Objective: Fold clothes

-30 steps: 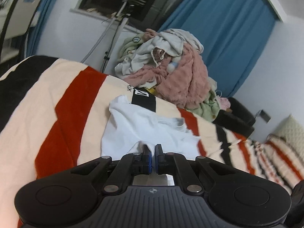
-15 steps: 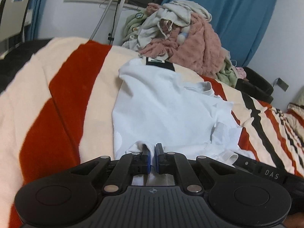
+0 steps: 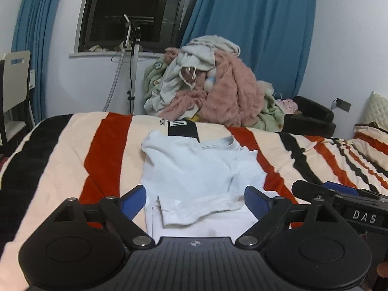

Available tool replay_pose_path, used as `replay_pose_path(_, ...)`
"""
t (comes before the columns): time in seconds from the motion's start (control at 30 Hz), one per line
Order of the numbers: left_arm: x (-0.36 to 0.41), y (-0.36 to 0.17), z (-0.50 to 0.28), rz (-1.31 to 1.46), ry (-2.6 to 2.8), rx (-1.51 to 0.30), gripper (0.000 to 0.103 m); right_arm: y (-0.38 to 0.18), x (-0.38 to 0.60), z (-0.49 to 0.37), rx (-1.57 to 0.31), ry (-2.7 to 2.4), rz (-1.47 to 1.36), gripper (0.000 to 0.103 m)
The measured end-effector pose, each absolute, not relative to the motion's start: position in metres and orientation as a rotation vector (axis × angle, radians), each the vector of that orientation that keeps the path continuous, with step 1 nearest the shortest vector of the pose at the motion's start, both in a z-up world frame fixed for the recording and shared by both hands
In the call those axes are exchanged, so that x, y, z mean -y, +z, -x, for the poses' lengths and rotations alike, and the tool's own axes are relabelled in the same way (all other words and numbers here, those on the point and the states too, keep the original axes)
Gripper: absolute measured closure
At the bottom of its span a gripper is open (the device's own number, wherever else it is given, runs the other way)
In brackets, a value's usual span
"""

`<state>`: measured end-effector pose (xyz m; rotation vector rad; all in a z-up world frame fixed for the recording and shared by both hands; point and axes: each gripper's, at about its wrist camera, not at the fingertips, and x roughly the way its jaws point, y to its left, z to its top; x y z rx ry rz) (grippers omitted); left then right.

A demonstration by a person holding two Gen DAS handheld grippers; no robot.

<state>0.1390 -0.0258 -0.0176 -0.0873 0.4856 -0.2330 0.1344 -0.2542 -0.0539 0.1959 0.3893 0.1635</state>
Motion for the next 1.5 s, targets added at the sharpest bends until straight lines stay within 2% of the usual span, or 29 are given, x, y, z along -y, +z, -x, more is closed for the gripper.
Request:
replay_pose_path(0.47,-0.008,-0.015,-0.041,0.224,-0.259,-0.515,0.013,-0.032,0.269,-0.036,-0.335,0.112,-0.271,0.017)
replay_pose_path(0.67,-0.024,-0.056,-0.060,0.602,-0.384,-0.754,0.014,-0.065,0.295,-0.048,-0.509,0.178,-0.653,0.016)
replay_pose_path(0.7,-0.025,-0.068,-0.063,0.655,-0.385,-0.795,0.015,-0.075,0.299,-0.052,-0.554,0.194,-0.739,0.021)
replay_pose_path(0.73,-0.026,-0.080,-0.067,0.708,-0.386,-0.836,0.017,-0.087,0.302,-0.055,-0.600,0.208,-0.820,0.029)
replay_pose_path(0.8,-0.029,-0.104,-0.074,0.812,-0.385,-0.917,0.023,-0.108,0.299,-0.060,-0.685,0.227,-0.935,0.030)
replay_pose_path(0.9,-0.039,-0.126,-0.080,0.911,-0.292,-0.914,0.044,-0.134,0.282,-0.067,-0.780,0.253,-1.029,0.031)
replay_pose_path(1.0,-0.048,-0.133,-0.082,0.969,-0.227,-0.859,0.066,-0.153,0.266,-0.073,-0.832,0.248,-1.068,0.038)
replay_pose_path(1.03,-0.050,-0.134,-0.081,0.980,-0.219,-0.844,0.083,-0.158,0.261,-0.075,-0.838,0.238,-1.072,0.043)
replay_pose_path(1.07,-0.052,-0.135,-0.081,0.990,-0.212,-0.830,0.095,-0.162,0.258,-0.076,-0.840,0.223,-1.074,0.051)
replay_pose_path(1.1,-0.053,-0.135,-0.080,0.995,-0.207,-0.821,0.095,-0.165,0.258,-0.077,-0.826,0.196,-1.071,0.055)
replay_pose_path(1.13,-0.054,-0.136,-0.079,1.000,-0.203,-0.812,0.096,-0.167,0.258,-0.078,-0.813,0.170,-1.068,0.065)
replay_pose_path(1.23,-0.055,-0.129,-0.078,1.015,-0.207,-0.787,0.098,-0.167,0.266,-0.076,-0.768,0.098,-1.079,0.082)
replay_pose_path(1.4,-0.054,-0.123,-0.074,1.029,-0.211,-0.745,0.099,-0.161,0.285,-0.069,-0.689,-0.015,-1.108,0.085)
replay_pose_path(1.5,-0.056,-0.121,-0.072,1.044,-0.218,-0.734,0.099,-0.158,0.297,-0.064,-0.643,-0.082,-1.127,0.091)
